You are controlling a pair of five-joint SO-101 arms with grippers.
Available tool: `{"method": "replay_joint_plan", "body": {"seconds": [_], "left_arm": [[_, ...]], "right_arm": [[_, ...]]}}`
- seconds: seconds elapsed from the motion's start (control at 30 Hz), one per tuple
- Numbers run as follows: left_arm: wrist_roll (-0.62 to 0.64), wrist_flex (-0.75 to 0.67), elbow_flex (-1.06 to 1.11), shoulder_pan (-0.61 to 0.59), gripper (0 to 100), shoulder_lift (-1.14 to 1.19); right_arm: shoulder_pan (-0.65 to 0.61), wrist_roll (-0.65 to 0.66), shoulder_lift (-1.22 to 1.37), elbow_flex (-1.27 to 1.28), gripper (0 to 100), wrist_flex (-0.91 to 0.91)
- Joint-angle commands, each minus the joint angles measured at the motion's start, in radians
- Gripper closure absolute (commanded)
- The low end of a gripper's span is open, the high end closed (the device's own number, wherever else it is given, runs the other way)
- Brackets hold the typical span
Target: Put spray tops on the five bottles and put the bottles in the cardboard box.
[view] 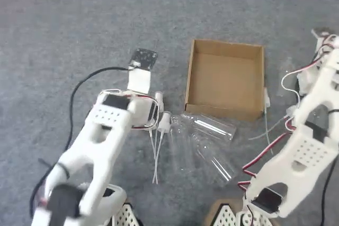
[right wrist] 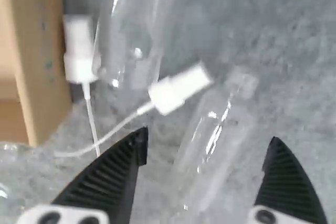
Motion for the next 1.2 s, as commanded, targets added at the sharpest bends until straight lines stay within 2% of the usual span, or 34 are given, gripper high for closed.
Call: {"method": "replay_joint_plan", "body": {"seconds": [0.0, 0.33, 0.5, 0.73, 0.9, 1.07, 1.17], "left_arm": [[0.018, -0.041, -0.073, 0.003, 85, 0.094], [0.060, -0.080, -0.048, 0.002, 85, 0.186], [0.054, -0.086, -0.051, 0.002, 94, 0.213], [-0.017, -0.041, -0.065, 0.002, 99, 0.203], [-0.020, 0.032, -0.062, -0.031, 99, 0.049], [-0.049, 0.043, 0.033, -0.041, 99, -0.149], [-0.055, 0.043, 0.059, -0.068, 99, -0.218]], "right_arm": [[0.033, 0.034, -0.191, 0.126, 69.1, -0.044], [0.036, 0.035, -0.341, 0.482, 69.1, -0.249], [0.061, 0.035, -0.371, 0.563, 69.1, -0.308], [0.145, 0.097, -0.361, 0.575, 69.2, -0.317], [0.153, 0.112, -0.369, 0.640, 69.2, -0.374], [0.119, 0.100, -0.361, 0.704, 69.3, -0.518], [0.110, 0.029, -0.361, 0.741, 69.5, -0.611]]}}
